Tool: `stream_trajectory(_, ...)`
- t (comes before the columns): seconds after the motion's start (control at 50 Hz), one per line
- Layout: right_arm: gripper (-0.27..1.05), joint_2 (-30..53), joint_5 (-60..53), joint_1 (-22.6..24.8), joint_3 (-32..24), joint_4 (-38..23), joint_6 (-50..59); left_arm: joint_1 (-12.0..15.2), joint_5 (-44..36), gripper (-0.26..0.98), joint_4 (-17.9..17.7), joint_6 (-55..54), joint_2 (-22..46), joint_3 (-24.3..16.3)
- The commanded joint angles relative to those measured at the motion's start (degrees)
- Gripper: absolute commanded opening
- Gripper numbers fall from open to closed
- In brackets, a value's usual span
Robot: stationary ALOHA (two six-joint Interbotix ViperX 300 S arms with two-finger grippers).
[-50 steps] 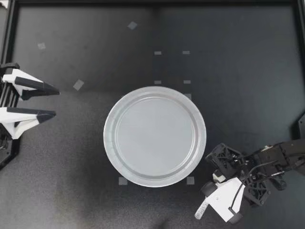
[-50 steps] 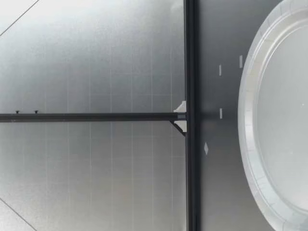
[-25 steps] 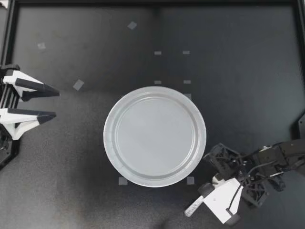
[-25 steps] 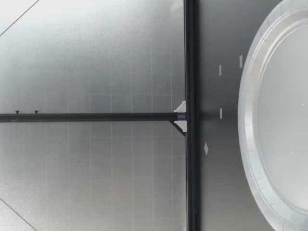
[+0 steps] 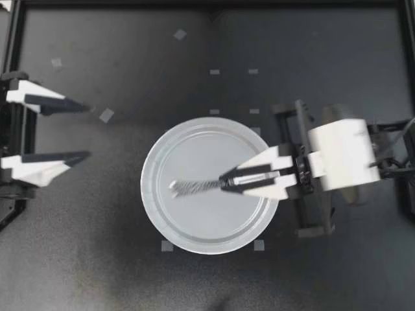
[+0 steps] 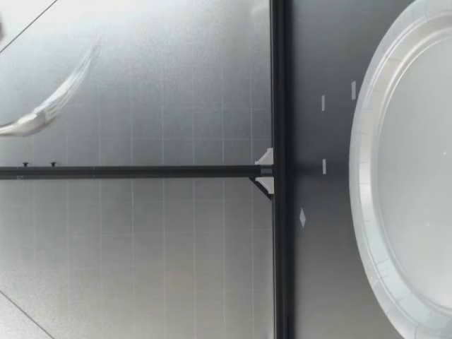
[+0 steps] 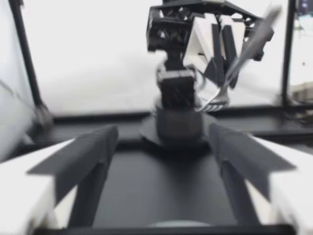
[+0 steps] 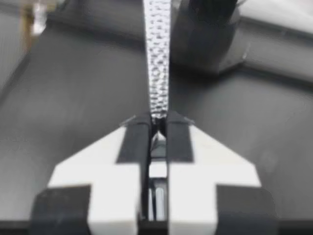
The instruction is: Pick up the fork and place it on the plate.
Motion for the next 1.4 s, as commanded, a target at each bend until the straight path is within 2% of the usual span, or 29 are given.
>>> stream_trajectory(0.0, 0.08, -0.88, -13.45, -1.67, 3.87, 0.18, 0.35, -0.09, -5.45, 0.79, 0.09, 2.37, 3.34, -3.16)
stream_trajectory(0.1, 0.08, 0.97, -21.62, -2.11, 7.21, 0.44, 0.62, -0.09, -10.81, 0.77, 0.09, 4.39, 5.54, -3.52)
stream_trajectory(0.24, 0.08, 2.99, -19.34, -2.02, 6.06, 2.9, 3.52, -0.09, -10.2, 0.77, -0.18, 4.39, 4.83, -3.16)
stream_trajectory(0.42, 0.08, 2.81, -9.76, -1.85, 1.93, 4.39, 19.51, 0.26, 5.01, 0.77, -0.53, 8.44, 1.14, -4.66)
stream_trajectory(0.56, 0.08, 3.69, -7.29, -1.67, 0.18, 4.66, 42.45, 2.46, 19.6, 0.77, 0.0, 22.06, -2.99, -7.91)
stream_trajectory(0.68, 0.08, 4.83, -8.61, -1.58, 0.53, 2.72, 59.85, 4.75, 23.12, 0.77, 0.79, 38.67, -3.87, -8.88)
stream_trajectory(0.78, 0.08, 5.71, -13.18, -1.14, 0.53, 2.2, 70.22, 5.27, 21.18, 0.77, 0.88, 54.67, -2.11, -8.35)
stream_trajectory(0.88, 0.08, 8.0, -21.88, -1.23, 0.44, 2.2, 80.6, 5.27, 14.59, 0.77, 0.97, 68.99, 1.05, -6.59)
stream_trajectory(1.0, 0.08, 14.06, -35.86, -1.23, 0.53, 1.32, 93.08, 5.19, 0.97, 0.77, 0.79, 85.78, 5.01, -1.85)
stream_trajectory(1.08, 0.08, 18.37, -42.8, -1.23, 0.18, -0.09, 98.17, 5.27, -8.17, 0.77, 0.62, 92.99, 6.59, 0.88)
stream_trajectory(1.12, 0.08, 20.83, -46.32, -1.23, -0.35, -0.79, 100.11, 5.19, -12.48, 0.77, 0.09, 95.71, 7.12, 2.2)
stream_trajectory(1.18, 0.08, 23.12, -49.04, -1.23, -1.49, -1.23, 101.07, 5.27, -14.77, 0.77, -0.62, 96.5, 7.56, 3.08)
stream_trajectory(1.38, 0.08, 26.28, -44.21, -1.49, -7.29, -6.06, 101.25, 5.19, -7.21, 0.77, -0.62, 92.11, 7.65, 3.08)
